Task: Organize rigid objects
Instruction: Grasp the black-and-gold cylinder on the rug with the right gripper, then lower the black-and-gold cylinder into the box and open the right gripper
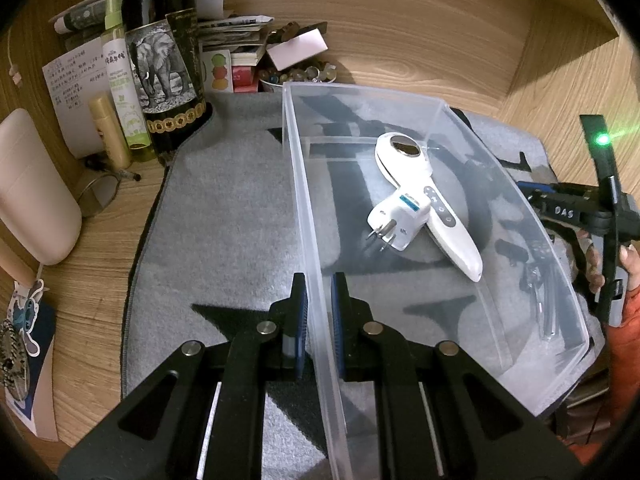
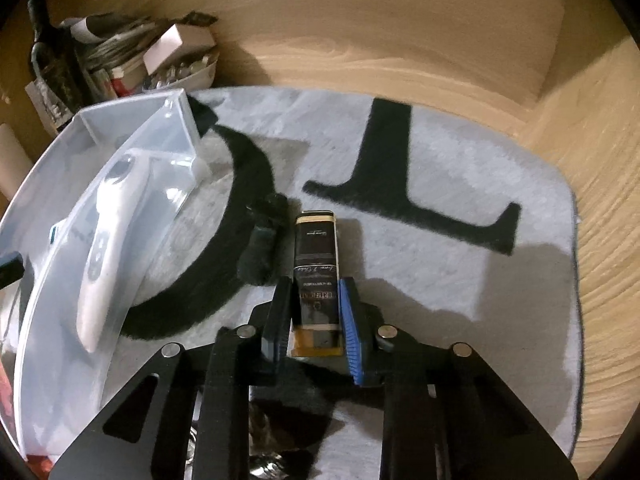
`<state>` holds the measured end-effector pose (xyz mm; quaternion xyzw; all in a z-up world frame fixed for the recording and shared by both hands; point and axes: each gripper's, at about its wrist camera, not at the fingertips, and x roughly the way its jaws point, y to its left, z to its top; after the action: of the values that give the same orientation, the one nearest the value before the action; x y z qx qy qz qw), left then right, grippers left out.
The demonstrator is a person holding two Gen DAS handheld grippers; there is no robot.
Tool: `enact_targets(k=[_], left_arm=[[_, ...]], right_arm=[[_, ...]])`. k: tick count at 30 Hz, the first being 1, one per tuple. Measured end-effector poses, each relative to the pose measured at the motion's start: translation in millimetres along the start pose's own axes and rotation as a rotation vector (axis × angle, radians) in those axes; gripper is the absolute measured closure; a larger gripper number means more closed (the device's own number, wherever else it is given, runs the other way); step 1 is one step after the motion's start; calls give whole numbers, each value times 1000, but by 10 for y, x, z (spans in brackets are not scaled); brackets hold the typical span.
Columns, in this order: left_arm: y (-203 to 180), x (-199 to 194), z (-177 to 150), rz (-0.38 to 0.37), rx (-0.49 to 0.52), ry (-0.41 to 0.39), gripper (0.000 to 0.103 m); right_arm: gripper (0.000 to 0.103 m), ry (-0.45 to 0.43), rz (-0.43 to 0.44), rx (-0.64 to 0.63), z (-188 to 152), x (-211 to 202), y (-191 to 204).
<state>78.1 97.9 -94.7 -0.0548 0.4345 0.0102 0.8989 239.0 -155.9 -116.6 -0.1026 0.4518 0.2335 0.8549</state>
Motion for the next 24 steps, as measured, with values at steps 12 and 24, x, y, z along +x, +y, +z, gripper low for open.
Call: enact_targets(k=[12,24], left_arm=[[7,-28,-2,4,-5,-11,94],[-9,-214,14,5,-3,-55,95]], right_arm=[[81,-163,58,-54,215,-586,261],[81,-232,175,-195,308,-821,924]])
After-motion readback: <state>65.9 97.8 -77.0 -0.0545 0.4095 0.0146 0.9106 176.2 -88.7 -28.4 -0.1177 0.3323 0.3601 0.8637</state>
